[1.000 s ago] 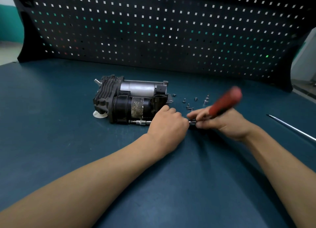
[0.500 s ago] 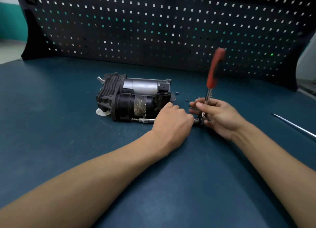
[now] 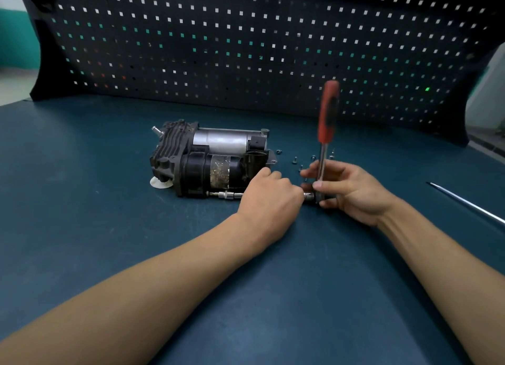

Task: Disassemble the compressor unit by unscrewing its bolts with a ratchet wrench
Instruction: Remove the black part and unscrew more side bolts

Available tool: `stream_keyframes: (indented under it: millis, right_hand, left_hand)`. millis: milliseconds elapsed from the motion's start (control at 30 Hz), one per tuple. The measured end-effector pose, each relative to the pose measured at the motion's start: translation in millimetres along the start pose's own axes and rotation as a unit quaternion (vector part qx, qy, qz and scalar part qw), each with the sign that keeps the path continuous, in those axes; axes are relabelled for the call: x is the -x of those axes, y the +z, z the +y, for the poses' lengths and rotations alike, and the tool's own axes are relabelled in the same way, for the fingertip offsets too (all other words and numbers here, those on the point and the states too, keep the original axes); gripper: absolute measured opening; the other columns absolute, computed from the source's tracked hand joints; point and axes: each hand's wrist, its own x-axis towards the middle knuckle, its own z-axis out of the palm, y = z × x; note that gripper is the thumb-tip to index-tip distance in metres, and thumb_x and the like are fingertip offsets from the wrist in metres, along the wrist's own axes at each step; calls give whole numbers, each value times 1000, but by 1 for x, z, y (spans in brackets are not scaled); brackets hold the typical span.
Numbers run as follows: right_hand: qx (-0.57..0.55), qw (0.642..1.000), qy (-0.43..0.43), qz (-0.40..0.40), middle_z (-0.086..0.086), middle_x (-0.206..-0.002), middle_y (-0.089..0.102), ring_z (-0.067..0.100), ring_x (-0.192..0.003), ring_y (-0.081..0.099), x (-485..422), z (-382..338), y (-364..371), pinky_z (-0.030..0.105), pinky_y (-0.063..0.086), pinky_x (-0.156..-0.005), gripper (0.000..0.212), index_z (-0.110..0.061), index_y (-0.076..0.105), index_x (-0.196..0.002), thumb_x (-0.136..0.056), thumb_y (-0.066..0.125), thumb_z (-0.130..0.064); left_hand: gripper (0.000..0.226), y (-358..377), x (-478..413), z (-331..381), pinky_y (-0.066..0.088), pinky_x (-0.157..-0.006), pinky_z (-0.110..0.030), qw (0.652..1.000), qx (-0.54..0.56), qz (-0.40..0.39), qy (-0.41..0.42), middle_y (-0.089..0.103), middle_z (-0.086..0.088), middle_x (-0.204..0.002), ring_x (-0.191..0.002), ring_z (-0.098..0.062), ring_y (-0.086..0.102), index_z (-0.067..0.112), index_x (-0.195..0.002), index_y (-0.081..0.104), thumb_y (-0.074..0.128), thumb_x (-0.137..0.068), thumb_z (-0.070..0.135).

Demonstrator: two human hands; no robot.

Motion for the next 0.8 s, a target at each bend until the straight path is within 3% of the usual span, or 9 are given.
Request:
stream_keyframes:
  millis: [100, 167, 267, 333, 400, 533, 667, 800]
  right_hand:
    - [83, 994, -32, -59, 4, -110, 76, 16, -105, 70, 6, 4, -6, 28, 59, -73, 49, -18, 76, -66, -68, 63, 29]
    - [132, 987, -35, -88, 5, -111, 76, 13, -109, 69, 7, 5, -7, 27, 59, -78, 59, -15, 74, -62, -67, 54, 41]
    - [96, 991, -44, -80, 10, -110, 75, 20, -105, 70, 7, 5, -9, 28, 59, -82, 44, -13, 76, -70, -67, 65, 29]
    - [74, 995, -23, -65, 15, -108, 72, 23, -103, 65, 7, 5, -7, 26, 58, -74, 32, -17, 79, -84, -65, 73, 8]
    - [83, 996, 8, -42, 14, -113, 71, 20, -101, 63, 5, 3, -5, 21, 55, -63, 35, -13, 74, -101, -67, 74, -7]
    - [44, 997, 36, 44, 7, -110, 76, 14, -88, 70, -4, 3, 1, 18, 49, -47, 24, -14, 68, -102, -81, 71, -24]
    - [21, 993, 67, 93, 12, -107, 75, 22, -82, 67, -11, 4, 4, 18, 49, -43, 19, -4, 64, -111, -97, 61, -17]
    - [15, 996, 64, 60, 8, -101, 74, 16, -79, 71, -6, 0, 3, 18, 51, -47, 32, 2, 65, -114, -83, 70, -6]
  left_hand:
    - [18, 1, 0, 0, 25, -78, -35, 1000, -7, -7, -3, 68, -6, -96, -97, -29, 57, 21, -85, 54, 43, -91, 8]
    - [20, 1, 0, 0, 28, -81, -35, 1000, -12, -11, -7, 69, -6, -96, -97, -29, 57, 17, -92, 61, 43, -92, 8]
    - [20, 1, 0, 0, 29, -83, -36, 1000, -9, -12, -6, 69, -7, -98, -99, -29, 56, 17, -93, 61, 42, -92, 9]
    - [19, 0, -1, -1, 28, -82, -36, 1000, -1, -11, -6, 68, -8, -98, -98, -30, 56, 18, -89, 59, 42, -91, 8]
    - [19, -1, -1, 0, 26, -80, -35, 1000, 4, -9, -10, 69, -9, -96, -96, -30, 57, 18, -86, 57, 41, -91, 9]
    - [22, -2, -2, 1, 29, -83, -37, 1000, 1, -13, -22, 68, -10, -95, -96, -30, 57, 13, -92, 64, 42, -91, 9]
    - [22, -3, -1, 2, 28, -82, -36, 1000, 2, -14, -23, 68, -10, -96, -95, -30, 57, 15, -91, 62, 41, -92, 9]
    - [20, -4, 0, 2, 21, -76, -34, 1000, 10, -10, -20, 68, -9, -96, -95, -30, 56, 20, -82, 54, 41, -92, 8]
